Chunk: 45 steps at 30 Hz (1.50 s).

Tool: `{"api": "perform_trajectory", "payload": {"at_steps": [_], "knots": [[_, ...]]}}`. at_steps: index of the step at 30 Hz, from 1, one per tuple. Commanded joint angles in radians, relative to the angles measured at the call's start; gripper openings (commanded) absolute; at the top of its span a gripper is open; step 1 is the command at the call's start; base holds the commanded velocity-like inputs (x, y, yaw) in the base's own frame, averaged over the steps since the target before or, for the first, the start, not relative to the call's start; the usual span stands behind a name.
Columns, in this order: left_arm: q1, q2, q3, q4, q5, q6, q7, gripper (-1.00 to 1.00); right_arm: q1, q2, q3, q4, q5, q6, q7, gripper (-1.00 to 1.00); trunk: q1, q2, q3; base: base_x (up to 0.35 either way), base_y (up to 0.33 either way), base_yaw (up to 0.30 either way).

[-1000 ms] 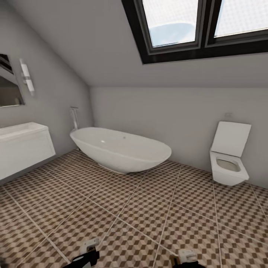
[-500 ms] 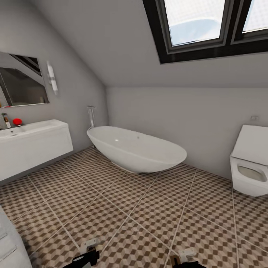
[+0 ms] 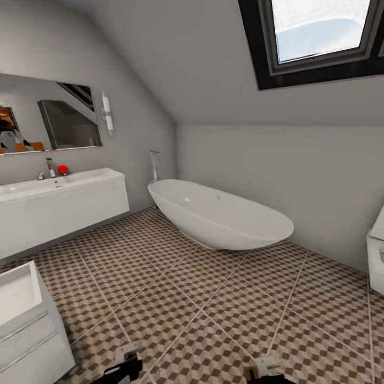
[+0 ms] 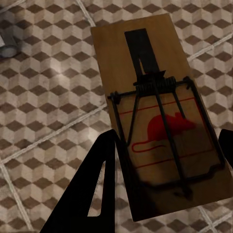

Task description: Take the four mousetraps from the cabinet in the bathroom and place them on the bathroom floor. Make sure all four end up on the same floor surface, and ensure that at least two of them are either under or directly next to the same bathroom sink.

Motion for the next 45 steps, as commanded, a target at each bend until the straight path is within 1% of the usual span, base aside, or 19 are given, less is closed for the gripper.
{"api": "perform_trajectory", "payload": {"at_steps": [1, 17, 21, 29, 45], "knots": [[0.0, -0.001, -0.008, 0.0, 0.006, -0.002, 0.006, -1.0, -0.001, 0.0, 0.002, 0.002, 0.006, 0.002, -0.003, -1.0, 0.0, -0.001, -0.001, 0.0, 0.0, 0.278], [0.0, -0.006, -0.007, -0.003, 0.004, 0.0, 0.007, -1.0, -0.001, 0.0, 0.002, 0.002, 0.006, 0.002, -0.003, -1.0, 0.0, -0.001, -0.001, 0.001, 0.0, 0.278], [0.0, -0.006, -0.007, -0.002, 0.005, 0.001, 0.007, -1.0, -0.001, 0.0, 0.002, 0.002, 0.006, 0.002, -0.002, -1.0, 0.0, -0.001, -0.001, 0.133, 0.0, 0.227], [0.0, 0.001, -0.004, -0.002, 0.007, 0.003, 0.006, -1.0, -0.001, 0.0, 0.003, 0.002, 0.007, 0.002, -0.002, -1.0, 0.0, -0.001, -0.001, 0.282, 0.0, 0.049], [0.0, 0.001, -0.004, -0.002, 0.007, 0.003, 0.005, -1.0, -0.001, 0.0, 0.003, 0.002, 0.007, 0.002, -0.002, -1.0, 0.0, -0.001, -0.001, 0.317, 0.0, 0.002]]}}
